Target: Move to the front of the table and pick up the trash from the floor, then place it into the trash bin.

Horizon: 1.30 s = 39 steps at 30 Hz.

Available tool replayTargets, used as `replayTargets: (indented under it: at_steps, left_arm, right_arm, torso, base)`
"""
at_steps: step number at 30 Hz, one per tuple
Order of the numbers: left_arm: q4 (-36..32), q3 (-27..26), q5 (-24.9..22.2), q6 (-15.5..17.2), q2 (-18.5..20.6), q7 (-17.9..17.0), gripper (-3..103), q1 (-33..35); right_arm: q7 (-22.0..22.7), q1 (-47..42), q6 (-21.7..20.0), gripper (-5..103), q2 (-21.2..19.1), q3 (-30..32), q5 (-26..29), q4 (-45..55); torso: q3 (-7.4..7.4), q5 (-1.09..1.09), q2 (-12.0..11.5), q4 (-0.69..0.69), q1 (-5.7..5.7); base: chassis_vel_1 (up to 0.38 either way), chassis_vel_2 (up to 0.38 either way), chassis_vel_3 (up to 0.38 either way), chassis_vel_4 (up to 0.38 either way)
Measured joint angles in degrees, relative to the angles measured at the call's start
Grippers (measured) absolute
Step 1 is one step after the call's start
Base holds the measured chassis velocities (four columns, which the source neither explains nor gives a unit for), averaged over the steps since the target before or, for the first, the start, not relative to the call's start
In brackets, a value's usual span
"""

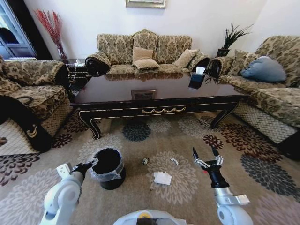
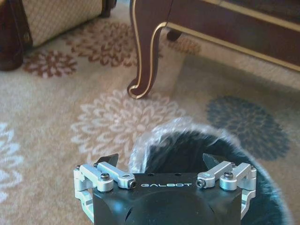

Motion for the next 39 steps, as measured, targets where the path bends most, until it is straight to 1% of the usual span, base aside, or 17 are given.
replayTargets:
  at_steps: [6, 7, 10, 13, 17, 19, 21, 25, 27, 31, 32, 33, 34, 37, 38, 39]
  left_arm:
    - [5.9, 0.7, 0.3, -0.2, -0.6, 0.6, 100, -1.4]
    - [5.9, 0.7, 0.3, -0.2, -0.6, 0.6, 100, -1.4]
    - [9.0, 1.3, 0.5, -0.4, -1.5, 2.6, 100, -2.0]
    - [9.9, 1.5, 0.8, -0.5, -2.0, 3.5, 100, -2.5]
    - [10.3, 1.7, 0.9, -0.6, -2.1, 3.7, 100, -2.8]
    - [10.6, 1.7, 1.0, -0.6, -2.0, 3.7, 90, -3.0]
    - [10.7, 1.7, 1.0, -0.6, -2.0, 3.7, 90, -3.1]
    - [10.8, 1.6, 1.5, -0.7, -1.9, 3.7, 68, -2.9]
    - [10.8, 1.6, 1.7, -0.7, -1.9, 3.8, 68, -2.8]
    - [10.7, 1.6, 2.5, -0.8, -2.1, 3.8, 46, -2.5]
    - [10.7, 1.6, 2.5, -0.8, -2.1, 3.8, 46, -2.5]
    - [10.7, 1.5, 2.8, -0.8, -2.1, 3.8, 41, -2.4]
    - [10.6, 1.4, 3.0, -0.8, -2.2, 3.9, 41, -2.3]
    - [10.5, 1.2, 3.9, -0.8, -2.3, 4.1, 25, -1.8]
    - [10.5, 1.2, 3.9, -0.8, -2.3, 4.1, 25, -1.8]
    - [10.4, 1.2, 4.1, -0.8, -2.4, 4.2, 20, -1.7]
  right_arm:
    - [0.0, 0.1, 0.1, 100, 0.1, 0.0, -0.1, -0.7]
    - [0.0, 0.1, 0.1, 100, 0.1, 0.0, -0.1, -0.7]
    - [0.0, 0.2, 0.1, 100, 0.1, 0.0, -0.1, -1.2]
    - [0.1, 0.4, 0.1, 100, 0.1, -0.1, -0.1, -1.4]
    - [0.2, 0.6, 0.0, 100, 0.2, -0.4, -0.1, -1.6]
    - [0.2, 0.6, 0.0, 100, 0.2, -0.5, -0.2, -1.8]
    - [0.2, 0.7, 0.0, 100, 0.3, -0.6, -0.2, -1.9]
    - [0.2, 0.8, -0.1, 100, 0.3, -0.6, -0.2, -2.2]
    - [0.3, 0.9, -0.1, 100, 0.2, -0.7, -0.2, -2.4]
    - [0.8, 1.1, -0.3, 100, 0.2, -0.8, -0.2, -2.4]
    - [0.8, 1.1, -0.3, 100, 0.2, -0.8, -0.2, -2.4]
    - [1.2, 1.2, -0.3, 100, 0.2, -0.8, -0.2, -2.4]
    - [1.5, 1.3, -0.4, 100, 0.1, -0.8, -0.2, -2.5]
    - [2.2, 1.4, -0.4, 100, 0.0, -0.8, -0.1, -2.7]
    - [2.2, 1.4, -0.4, 100, 0.0, -0.8, -0.1, -2.7]
    - [2.4, 1.4, -0.5, 100, -0.1, -0.8, -0.1, -2.8]
  torso:
    - [0.00, -0.01, 0.0, 0.01, 0.00]
    - [0.00, -0.01, 0.0, 0.01, 0.00]
    - [0.00, -0.01, 0.0, 0.01, 0.00]
    - [0.00, -0.01, 0.0, 0.01, 0.00]
    - [0.00, 0.00, 0.0, 0.01, 0.00]
    - [0.00, 0.00, 0.0, 0.01, 0.00]
    - [0.00, 0.00, 0.0, 0.00, 0.00]
    - [0.00, 0.00, 0.0, 0.01, 0.00]
    - [0.00, 0.00, 0.0, 0.01, 0.00]
    - [0.00, 0.00, 0.0, 0.01, 0.00]
    - [0.00, 0.00, 0.0, 0.01, 0.00]
    - [0.00, 0.00, 0.0, 0.01, 0.00]
    - [0.00, 0.00, 0.0, 0.01, 0.00]
    - [0.00, 0.01, 0.0, 0.01, 0.00]
    - [0.00, 0.01, 0.0, 0.01, 0.00]
    - [0.00, 0.00, 0.0, 0.01, 0.00]
  base:
    - [0.000, 0.000, 0.000, 0.000]
    - [0.000, 0.000, 0.000, 0.000]
    - [0.000, 0.000, 0.000, 0.000]
    - [0.000, 0.000, 0.000, 0.000]
    - [0.000, 0.000, 0.000, 0.000]
    - [0.000, 0.000, 0.000, 0.000]
    - [0.000, 0.000, 0.000, 0.000]
    - [0.000, 0.000, 0.000, 0.000]
    - [0.000, 0.000, 0.000, 0.000]
    - [0.000, 0.000, 0.000, 0.000]
    - [0.000, 0.000, 0.000, 0.000]
    - [0.000, 0.000, 0.000, 0.000]
    - [0.000, 0.000, 0.000, 0.000]
    - [0.000, 0.000, 0.000, 0.000]
    - [0.000, 0.000, 0.000, 0.000]
    - [0.000, 0.000, 0.000, 0.000]
